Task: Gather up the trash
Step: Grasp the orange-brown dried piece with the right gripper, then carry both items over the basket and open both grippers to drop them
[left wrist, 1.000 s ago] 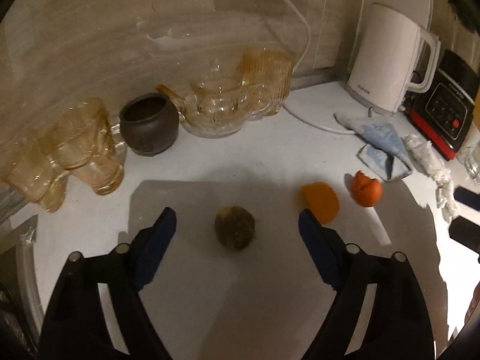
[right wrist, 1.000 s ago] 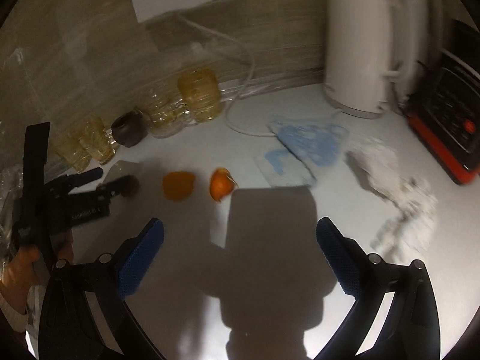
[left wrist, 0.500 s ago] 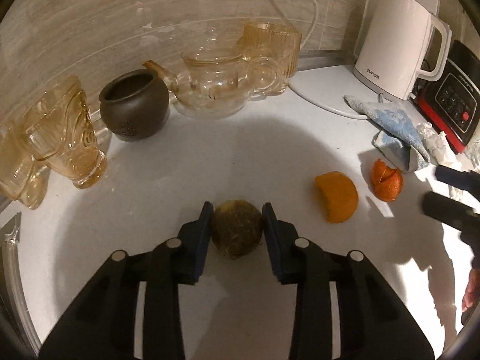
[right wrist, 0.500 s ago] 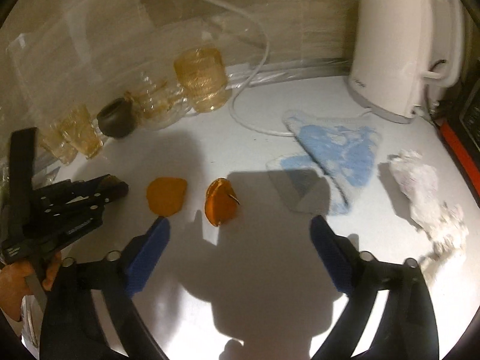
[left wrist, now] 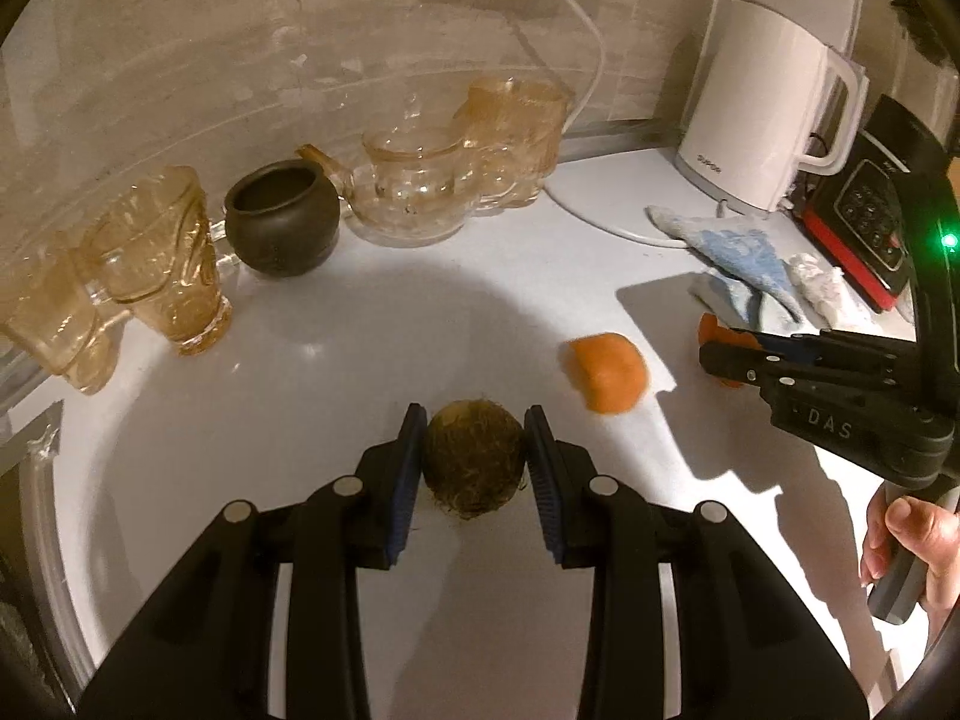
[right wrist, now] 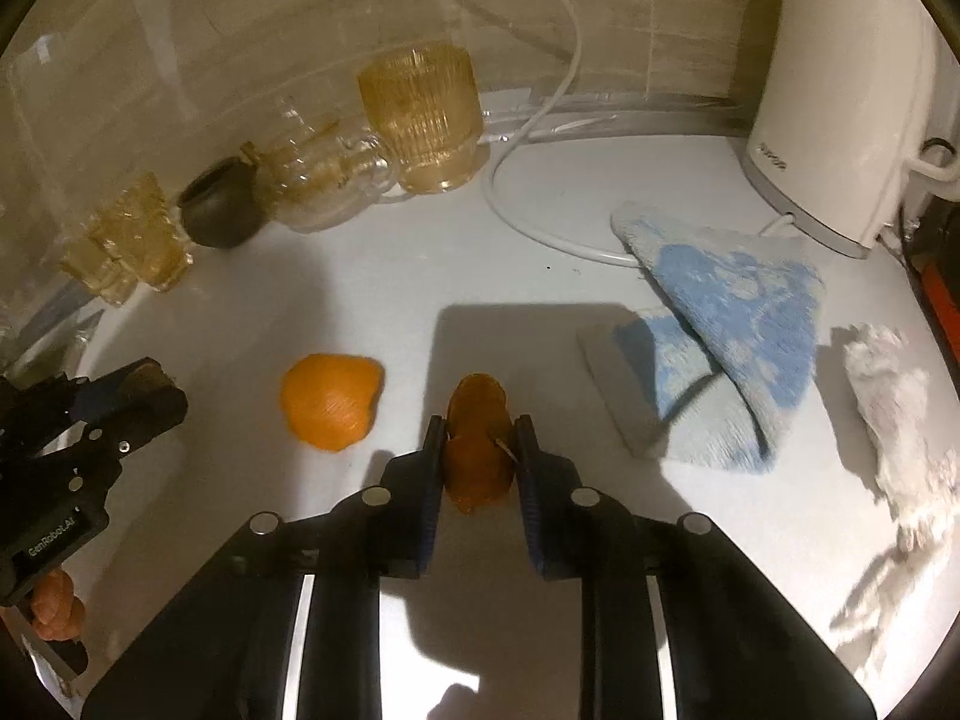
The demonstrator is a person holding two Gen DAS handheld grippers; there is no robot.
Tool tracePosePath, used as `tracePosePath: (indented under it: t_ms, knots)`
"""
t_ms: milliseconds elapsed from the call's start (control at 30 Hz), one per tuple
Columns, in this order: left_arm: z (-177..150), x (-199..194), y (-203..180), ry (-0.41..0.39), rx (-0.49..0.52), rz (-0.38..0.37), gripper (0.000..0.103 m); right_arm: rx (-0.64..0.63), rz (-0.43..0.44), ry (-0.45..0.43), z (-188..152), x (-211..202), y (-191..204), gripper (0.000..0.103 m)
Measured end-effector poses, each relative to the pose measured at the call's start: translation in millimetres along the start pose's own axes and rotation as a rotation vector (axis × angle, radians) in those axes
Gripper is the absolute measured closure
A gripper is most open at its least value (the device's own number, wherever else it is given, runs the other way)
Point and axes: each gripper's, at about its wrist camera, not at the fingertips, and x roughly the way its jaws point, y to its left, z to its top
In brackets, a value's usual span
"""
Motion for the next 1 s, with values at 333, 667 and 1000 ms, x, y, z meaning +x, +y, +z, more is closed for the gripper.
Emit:
tracePosePath:
  t_ms: [333,667,1000]
  knots:
    - [-43.6,-78.7,-64.6,0.010,0.048,-0.022,0.070,0.103,-0.026,-0.067,-95.8,-126.3,-10.1,0.080]
    - [-147.4,-173.3,-164.5,0.067,0.169,-0.205,0.070,0.226,-0.116,-0.085,-258.1,-266.2,-27.3,0.080]
    - [-271.0,-197.6,-248.1,0.248,0.310,-0.369,0.070,0.333,-0.164,-0.066,-382.2,-339.3,-34.7,0.080]
